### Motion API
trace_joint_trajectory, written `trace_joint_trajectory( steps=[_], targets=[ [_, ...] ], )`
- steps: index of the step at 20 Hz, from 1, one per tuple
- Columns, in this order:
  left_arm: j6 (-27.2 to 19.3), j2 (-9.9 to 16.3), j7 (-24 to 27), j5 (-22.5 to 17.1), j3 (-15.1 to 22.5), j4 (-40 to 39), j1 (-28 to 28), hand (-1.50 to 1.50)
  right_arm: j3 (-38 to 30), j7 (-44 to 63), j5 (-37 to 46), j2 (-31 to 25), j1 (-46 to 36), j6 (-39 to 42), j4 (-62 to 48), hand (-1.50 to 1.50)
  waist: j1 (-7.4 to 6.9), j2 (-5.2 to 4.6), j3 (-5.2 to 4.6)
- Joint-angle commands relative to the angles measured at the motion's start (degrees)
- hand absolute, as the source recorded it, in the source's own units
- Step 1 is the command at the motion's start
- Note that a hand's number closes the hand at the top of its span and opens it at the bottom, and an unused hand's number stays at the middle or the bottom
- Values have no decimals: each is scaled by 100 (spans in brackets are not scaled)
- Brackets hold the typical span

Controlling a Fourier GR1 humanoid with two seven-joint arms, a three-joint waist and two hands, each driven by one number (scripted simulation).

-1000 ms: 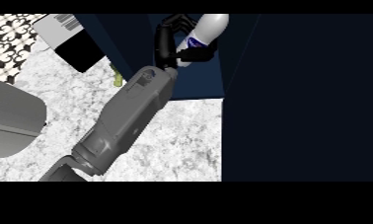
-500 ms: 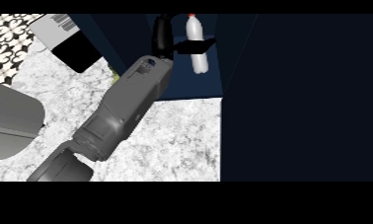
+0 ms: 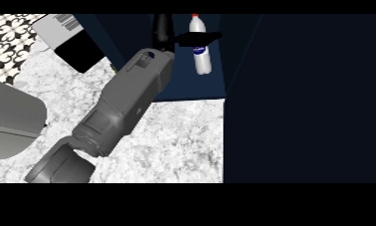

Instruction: Pick up the bottled water, place it into the cabinet and close the cabinet

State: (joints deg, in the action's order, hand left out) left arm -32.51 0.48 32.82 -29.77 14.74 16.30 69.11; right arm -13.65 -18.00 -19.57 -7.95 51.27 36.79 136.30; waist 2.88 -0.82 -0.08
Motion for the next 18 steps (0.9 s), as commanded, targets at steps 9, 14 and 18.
trace_joint_trajectory(
  steps=[9,14,18],
  targets=[
    [940,-47,-112,-492,269,1395,-690,-150,126,598,-351,92,61,-308,872,-150,-231,113,1],
    [833,-47,-413,-462,663,2492,-1470,-150,-24,378,-435,24,165,-37,649,-150,-323,139,4],
    [644,-47,-667,-526,1126,3462,-2150,-150,227,611,-318,101,85,-293,946,-150,-390,148,0]
  ],
)
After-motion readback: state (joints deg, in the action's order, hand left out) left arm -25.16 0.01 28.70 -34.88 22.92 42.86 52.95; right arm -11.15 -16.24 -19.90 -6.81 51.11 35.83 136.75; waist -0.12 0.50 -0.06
